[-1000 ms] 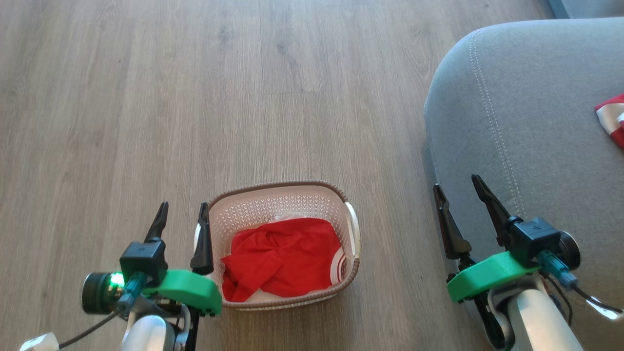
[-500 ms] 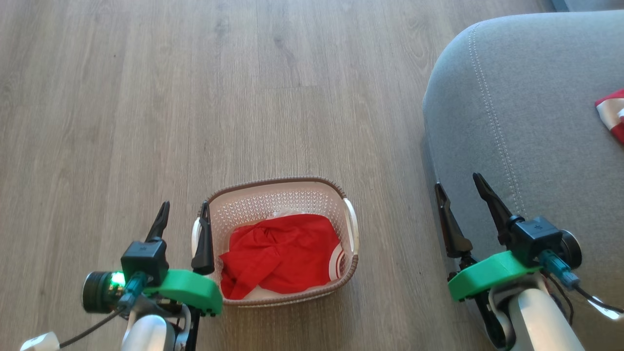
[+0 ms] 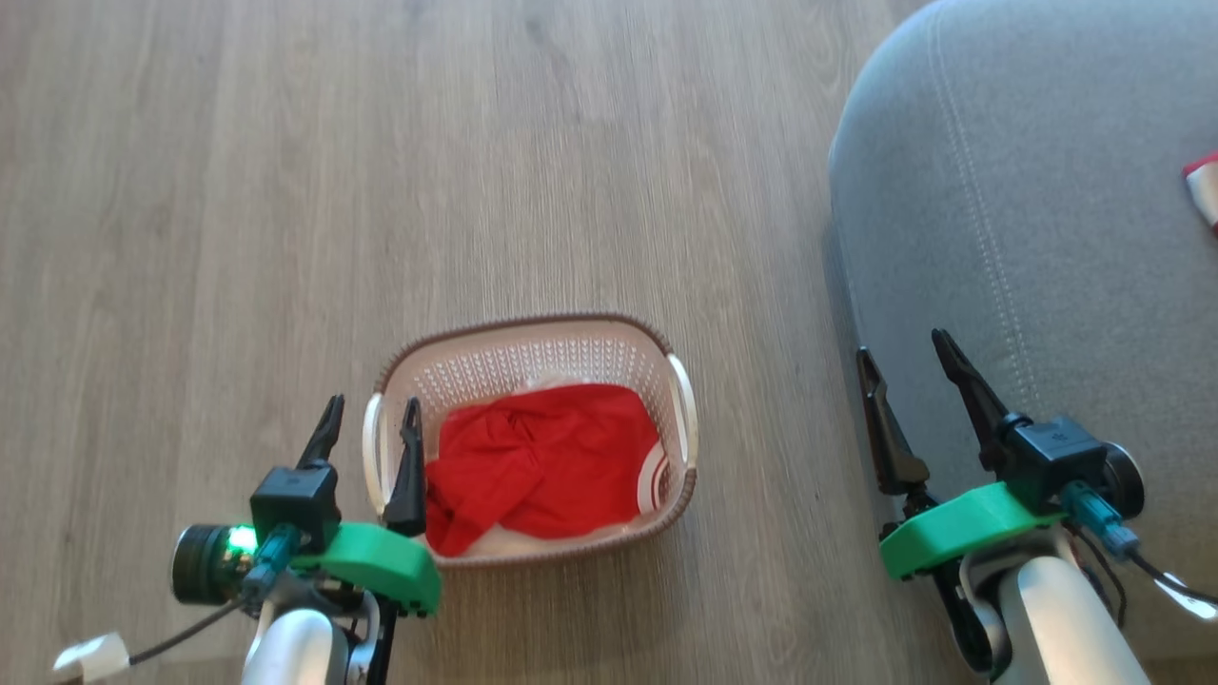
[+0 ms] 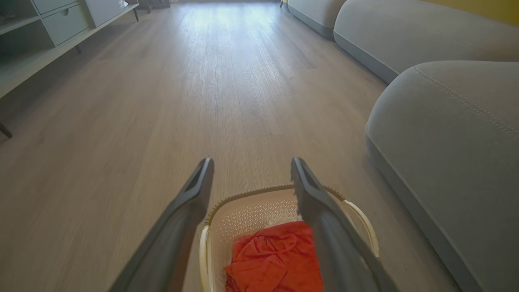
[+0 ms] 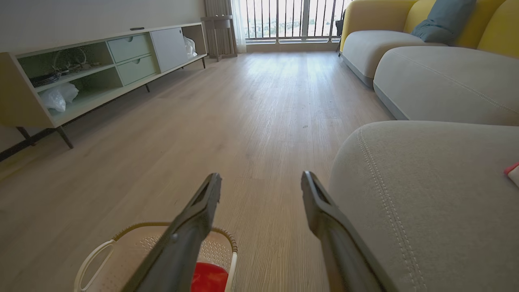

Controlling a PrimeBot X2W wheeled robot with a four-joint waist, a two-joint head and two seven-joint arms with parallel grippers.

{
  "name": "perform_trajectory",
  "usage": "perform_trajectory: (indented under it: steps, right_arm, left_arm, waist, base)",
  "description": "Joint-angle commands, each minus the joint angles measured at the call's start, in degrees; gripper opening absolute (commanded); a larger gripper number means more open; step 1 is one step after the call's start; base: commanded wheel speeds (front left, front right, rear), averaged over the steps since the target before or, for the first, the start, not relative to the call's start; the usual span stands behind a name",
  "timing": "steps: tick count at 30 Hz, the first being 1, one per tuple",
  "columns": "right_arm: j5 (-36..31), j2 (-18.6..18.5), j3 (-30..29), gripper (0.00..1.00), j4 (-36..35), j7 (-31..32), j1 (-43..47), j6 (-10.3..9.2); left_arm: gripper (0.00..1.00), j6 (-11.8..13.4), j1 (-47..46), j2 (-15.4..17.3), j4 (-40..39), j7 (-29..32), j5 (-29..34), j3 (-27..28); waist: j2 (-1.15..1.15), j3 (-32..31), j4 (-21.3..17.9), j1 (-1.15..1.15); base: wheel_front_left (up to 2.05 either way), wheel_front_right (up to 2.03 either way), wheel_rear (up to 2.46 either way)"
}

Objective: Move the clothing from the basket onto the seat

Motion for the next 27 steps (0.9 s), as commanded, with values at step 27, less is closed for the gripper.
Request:
perform_trajectory:
  steps: [27]
  right_arm:
    - [3.22,0.56,2.97,1.0,-5.49,-0.29,-8.65,-0.02]
  left_arm:
    - [1.0,-4.97,-26.87,7.32,26.79,-0.28,9.53,-1.63]
  waist:
    - [0.0,32.73,-12.35,0.0]
  base:
    - [0.0,0.0,0.0]
